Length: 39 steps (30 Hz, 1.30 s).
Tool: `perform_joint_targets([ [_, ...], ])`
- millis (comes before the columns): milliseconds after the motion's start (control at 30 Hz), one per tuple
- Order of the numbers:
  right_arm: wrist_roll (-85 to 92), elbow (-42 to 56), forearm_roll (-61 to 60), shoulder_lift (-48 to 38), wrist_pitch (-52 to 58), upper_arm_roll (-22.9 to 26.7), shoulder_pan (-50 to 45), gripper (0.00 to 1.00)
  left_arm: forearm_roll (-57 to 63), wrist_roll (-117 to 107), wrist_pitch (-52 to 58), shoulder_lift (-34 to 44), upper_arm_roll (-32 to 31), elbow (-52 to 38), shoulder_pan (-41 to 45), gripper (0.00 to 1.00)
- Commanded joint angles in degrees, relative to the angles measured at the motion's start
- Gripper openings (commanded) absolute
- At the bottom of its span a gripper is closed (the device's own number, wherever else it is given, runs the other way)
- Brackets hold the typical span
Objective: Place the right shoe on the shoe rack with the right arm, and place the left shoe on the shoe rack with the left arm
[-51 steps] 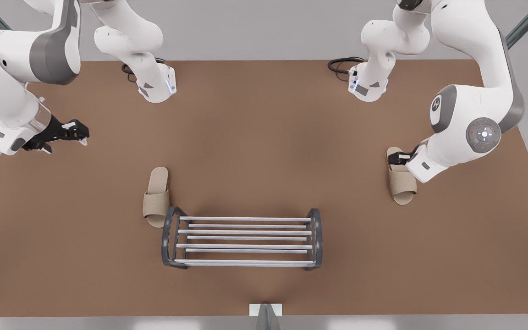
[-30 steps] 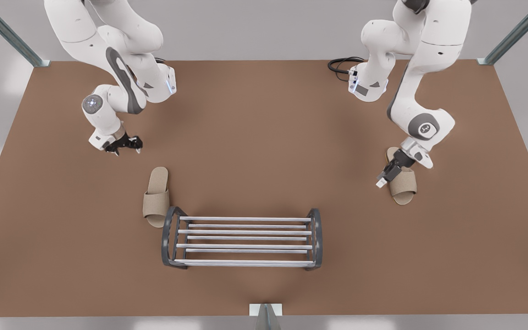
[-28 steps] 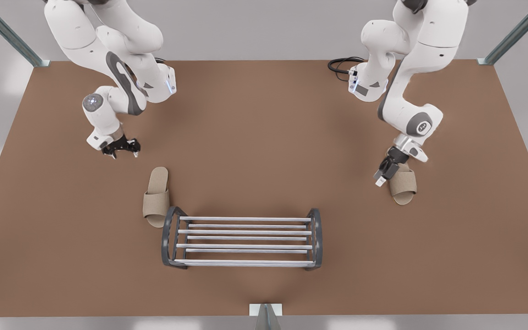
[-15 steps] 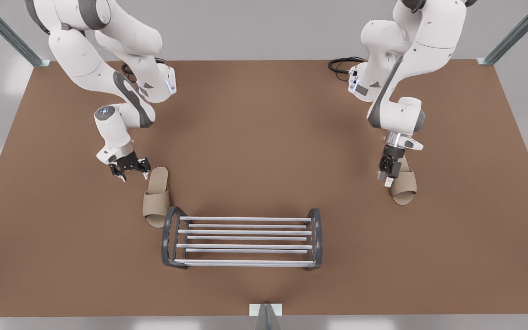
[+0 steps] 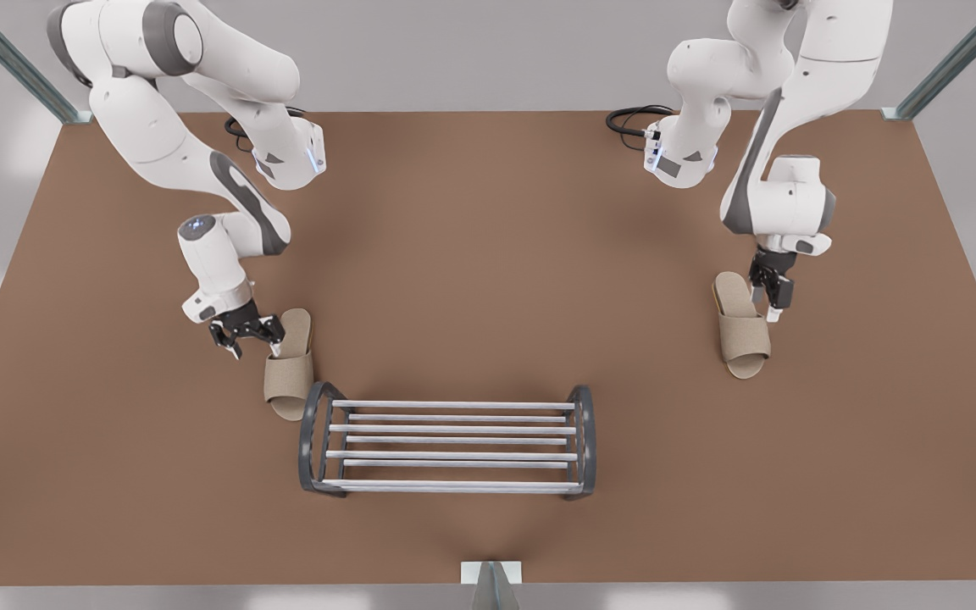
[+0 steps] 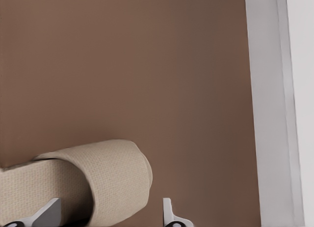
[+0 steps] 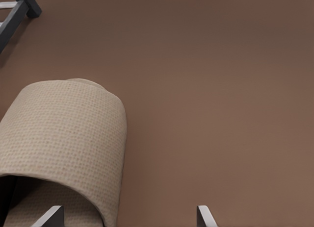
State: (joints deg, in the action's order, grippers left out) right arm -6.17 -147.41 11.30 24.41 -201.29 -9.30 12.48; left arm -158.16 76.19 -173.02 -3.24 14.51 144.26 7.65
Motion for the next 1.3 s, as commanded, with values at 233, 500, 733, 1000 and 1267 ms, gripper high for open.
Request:
perform_joint_targets([
  [233,-7.37,2.74,0.04,2.22,-0.15,-0.36,-0.09,1.0,-0.3,-1.31,3.39,-2.83,0.08,-0.29,0.7,1.0],
  [500,-7.28,4.76,0.04,4.16,-0.15,-0.45,-0.44,1.0,-0.13,-1.49,7.6,-5.55,0.08,-1.53,-0.09,1.0],
  [733,-7.28,6.26,-0.14,5.56,-0.24,-1.15,-0.44,1.0,0.05,-1.84,11.91,-8.8,0.08,-2.58,-0.35,1.0],
  [1000,-7.37,7.66,-0.41,6.44,-0.42,-1.59,-0.44,1.0,-0.04,-1.93,12.27,-10.65,0.08,-3.99,-0.35,1.0],
  [1267,-7.37,8.72,-0.49,6.35,-0.42,-1.95,-0.44,1.0,0.05,-3.16,13.5,-12.85,0.0,-5.13,-0.53,1.0],
])
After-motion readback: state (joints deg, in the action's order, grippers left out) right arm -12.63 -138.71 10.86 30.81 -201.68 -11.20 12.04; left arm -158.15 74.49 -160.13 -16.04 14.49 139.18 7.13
